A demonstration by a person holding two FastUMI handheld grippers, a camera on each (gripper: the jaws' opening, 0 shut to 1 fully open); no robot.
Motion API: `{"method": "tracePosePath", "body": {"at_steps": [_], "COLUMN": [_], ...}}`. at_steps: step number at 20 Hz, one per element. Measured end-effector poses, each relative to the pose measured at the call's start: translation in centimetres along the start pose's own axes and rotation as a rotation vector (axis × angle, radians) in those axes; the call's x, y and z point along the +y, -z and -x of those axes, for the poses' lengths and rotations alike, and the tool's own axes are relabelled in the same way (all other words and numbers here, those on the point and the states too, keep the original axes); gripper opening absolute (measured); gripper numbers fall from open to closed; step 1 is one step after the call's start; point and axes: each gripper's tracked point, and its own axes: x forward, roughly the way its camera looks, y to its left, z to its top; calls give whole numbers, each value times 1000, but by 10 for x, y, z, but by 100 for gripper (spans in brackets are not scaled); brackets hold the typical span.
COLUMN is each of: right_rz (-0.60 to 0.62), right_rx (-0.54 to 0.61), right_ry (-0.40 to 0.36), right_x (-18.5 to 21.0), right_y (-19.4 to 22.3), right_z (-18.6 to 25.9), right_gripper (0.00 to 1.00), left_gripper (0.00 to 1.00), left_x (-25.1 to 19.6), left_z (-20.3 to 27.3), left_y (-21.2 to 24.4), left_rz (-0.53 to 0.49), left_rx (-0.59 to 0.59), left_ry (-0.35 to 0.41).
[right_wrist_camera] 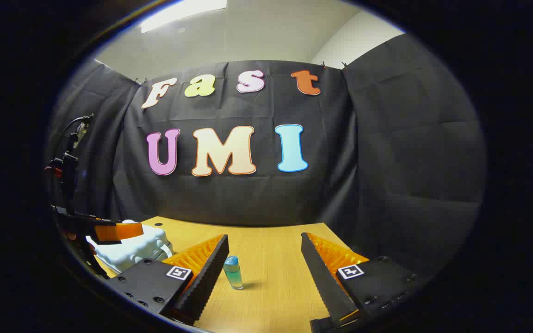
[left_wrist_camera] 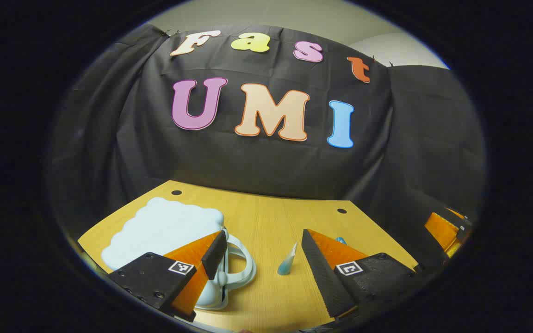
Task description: First open the suitcase, pack the skin care products into it, and then close the suitcase.
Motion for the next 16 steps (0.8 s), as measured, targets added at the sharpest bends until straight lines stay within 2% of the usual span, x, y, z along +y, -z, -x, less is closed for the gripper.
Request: {"method": "tracePosePath", "body": {"at_steps": [7, 13, 16], "right_rz": [-8, 0, 4], "right_rx": [23, 56, 60], "right_ry": [-24, -33, -38], "right_x": [4, 6, 8], "right_y": [9, 22, 24], "right_z": [-5, -5, -5], "right_gripper": [100, 98, 99], "left_gripper": [94, 94, 87], "left_x": [7, 16, 22], "left_z": [-9, -42, -60], "left_y": [19, 26, 37], "left_rz": [-21, -30, -48], "left_rx": [98, 230, 335], "left_ry": [-2, 8, -1]}}
